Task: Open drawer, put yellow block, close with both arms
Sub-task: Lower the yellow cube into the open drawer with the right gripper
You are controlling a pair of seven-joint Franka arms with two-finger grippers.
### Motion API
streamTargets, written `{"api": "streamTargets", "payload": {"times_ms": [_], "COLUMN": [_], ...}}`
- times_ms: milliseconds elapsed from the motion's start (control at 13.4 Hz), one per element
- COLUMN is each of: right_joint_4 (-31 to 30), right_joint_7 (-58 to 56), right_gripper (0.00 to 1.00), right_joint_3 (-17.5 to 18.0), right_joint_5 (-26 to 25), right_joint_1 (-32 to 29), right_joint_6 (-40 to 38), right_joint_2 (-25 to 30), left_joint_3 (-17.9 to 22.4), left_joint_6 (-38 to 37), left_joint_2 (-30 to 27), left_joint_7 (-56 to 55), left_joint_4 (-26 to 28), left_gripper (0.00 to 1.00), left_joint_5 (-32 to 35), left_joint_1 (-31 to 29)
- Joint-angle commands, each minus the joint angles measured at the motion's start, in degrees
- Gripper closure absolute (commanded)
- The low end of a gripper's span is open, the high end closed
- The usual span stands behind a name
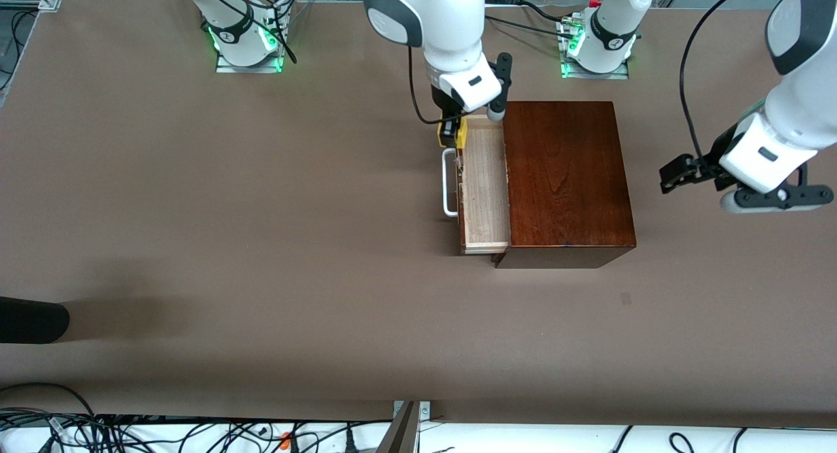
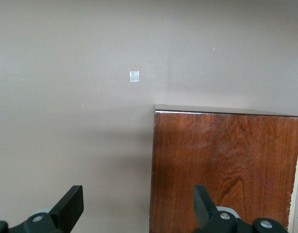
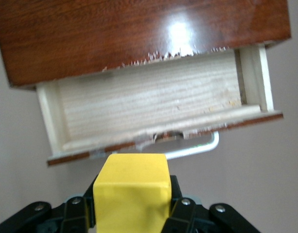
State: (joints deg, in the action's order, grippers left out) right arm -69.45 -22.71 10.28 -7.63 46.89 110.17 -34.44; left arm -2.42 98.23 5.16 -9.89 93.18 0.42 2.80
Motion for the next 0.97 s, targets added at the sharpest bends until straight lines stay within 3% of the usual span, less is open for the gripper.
{"api": "streamTargets", "payload": {"times_ms": [0, 894], "right_joint_4": [4.06, 4.50], "right_joint_7": [-0.32, -3.21], "right_gripper": [0.87, 0.87], "right_joint_3": [-0.61, -0.88], "right_joint_5": [-1.68, -4.94], "right_joint_1": [1.89, 5.76], "right_joint_6": [5.56, 7.95], "right_joint_2": [-7.02, -11.25], "left_joint_3": [3.63, 3.82], "left_joint_6": [3.28, 0.65], "left_joint_2": [-4.28, -3.93], "left_joint_7": [3.72, 5.76], "left_joint_4": [5.42, 4.73], "left_gripper": [0.00, 0.00], "left_joint_5": [0.11, 0.20], "left_joint_1": [2.12, 1.78]}}
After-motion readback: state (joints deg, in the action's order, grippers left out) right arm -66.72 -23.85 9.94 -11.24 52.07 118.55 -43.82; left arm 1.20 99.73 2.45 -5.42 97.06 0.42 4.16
